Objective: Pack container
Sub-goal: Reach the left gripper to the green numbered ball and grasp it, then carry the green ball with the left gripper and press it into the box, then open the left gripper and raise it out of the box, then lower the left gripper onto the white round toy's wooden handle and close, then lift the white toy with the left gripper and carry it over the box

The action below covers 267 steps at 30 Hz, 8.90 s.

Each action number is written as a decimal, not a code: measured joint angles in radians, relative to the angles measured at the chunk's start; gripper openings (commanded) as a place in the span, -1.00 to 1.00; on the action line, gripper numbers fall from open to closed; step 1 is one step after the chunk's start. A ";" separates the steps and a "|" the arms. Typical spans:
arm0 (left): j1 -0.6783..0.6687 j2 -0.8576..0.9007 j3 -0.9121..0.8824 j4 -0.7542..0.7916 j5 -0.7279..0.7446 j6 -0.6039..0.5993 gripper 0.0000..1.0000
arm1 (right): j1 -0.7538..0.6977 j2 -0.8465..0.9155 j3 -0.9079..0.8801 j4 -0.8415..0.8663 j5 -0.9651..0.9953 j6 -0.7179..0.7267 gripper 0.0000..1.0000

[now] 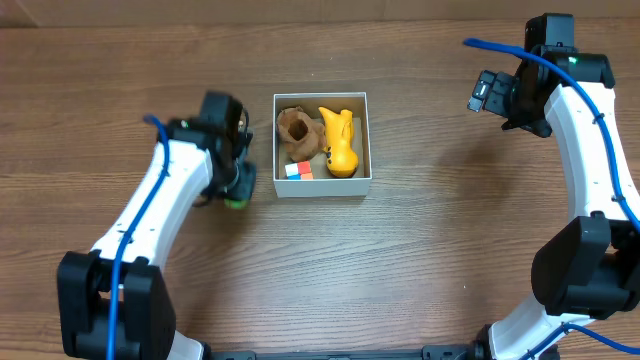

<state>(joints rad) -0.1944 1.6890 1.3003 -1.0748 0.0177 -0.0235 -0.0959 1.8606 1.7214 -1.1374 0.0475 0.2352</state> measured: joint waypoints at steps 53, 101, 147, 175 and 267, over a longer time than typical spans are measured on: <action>-0.328 0.124 0.410 0.108 0.192 -0.075 0.16 | 0.000 0.000 0.000 0.000 0.000 0.000 1.00; -0.454 0.372 0.423 0.078 0.092 -0.079 -0.92 | 0.000 0.000 0.000 0.000 0.000 0.000 1.00; -0.040 0.111 0.438 -0.177 -0.199 -0.232 -0.42 | 0.000 0.000 0.000 0.000 0.000 0.000 1.00; 0.150 0.294 0.433 -0.077 -0.040 0.068 -0.04 | 0.000 0.000 0.000 0.000 0.001 0.000 1.00; -0.116 0.524 1.017 -0.434 -0.071 -0.087 -0.83 | 0.000 0.000 0.000 0.000 0.000 0.000 1.00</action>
<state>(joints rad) -0.3099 2.2127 2.3169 -1.5085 -0.0536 -0.1104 -0.0959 1.8606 1.7214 -1.1378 0.0479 0.2356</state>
